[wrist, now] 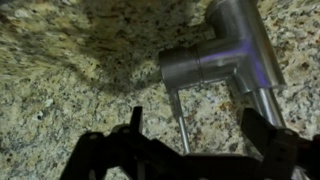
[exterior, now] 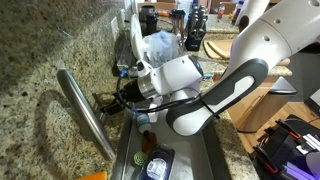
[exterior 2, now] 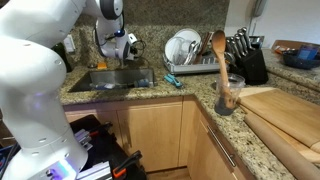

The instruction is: Open the tap

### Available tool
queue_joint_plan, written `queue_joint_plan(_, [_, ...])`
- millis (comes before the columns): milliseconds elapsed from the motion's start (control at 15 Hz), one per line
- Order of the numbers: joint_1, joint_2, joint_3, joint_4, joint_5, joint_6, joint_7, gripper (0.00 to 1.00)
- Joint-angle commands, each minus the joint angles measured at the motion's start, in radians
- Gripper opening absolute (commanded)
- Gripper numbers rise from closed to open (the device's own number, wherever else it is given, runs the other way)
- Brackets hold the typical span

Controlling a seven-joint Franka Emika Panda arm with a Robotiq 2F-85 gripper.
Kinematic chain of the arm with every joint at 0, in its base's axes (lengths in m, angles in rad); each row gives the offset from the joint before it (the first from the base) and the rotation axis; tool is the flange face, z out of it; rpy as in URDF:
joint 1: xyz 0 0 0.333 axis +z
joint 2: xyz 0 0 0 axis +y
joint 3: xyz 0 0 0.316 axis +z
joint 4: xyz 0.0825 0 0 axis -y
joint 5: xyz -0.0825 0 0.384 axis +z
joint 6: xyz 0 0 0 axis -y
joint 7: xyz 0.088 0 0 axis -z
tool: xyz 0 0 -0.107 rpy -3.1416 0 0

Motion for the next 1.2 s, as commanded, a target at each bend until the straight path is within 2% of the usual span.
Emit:
queue_joint_plan(0, [-0.009,0.02,0.017,0.038,0.0,-0.005,-0.007,1.0])
queue_joint_plan(133, [-0.02,0.047,0.029,0.089,-0.01,-0.008,-0.006,1.0])
queue_joint_plan(267, [0.018,0.063,-0.04,0.121,0.036,-0.016,-0.006,1.0])
queue_joint_plan(333, [-0.008,0.051,0.006,0.099,0.009,-0.013,-0.006,1.0])
queue_joint_plan(600, [-0.005,0.064,0.003,0.115,0.016,-0.014,-0.003,1.0])
queue_joint_plan(667, [-0.021,0.083,0.031,0.131,0.004,-0.013,0.003,1.0])
queue_joint_plan(800, [0.019,0.1,0.007,0.172,0.015,-0.013,-0.005,1.0])
queue_joint_plan(867, [0.0,0.064,0.009,0.116,0.013,-0.014,0.0,1.0])
queue_joint_plan(1133, [0.026,0.094,-0.015,0.166,0.019,-0.015,-0.007,1.0])
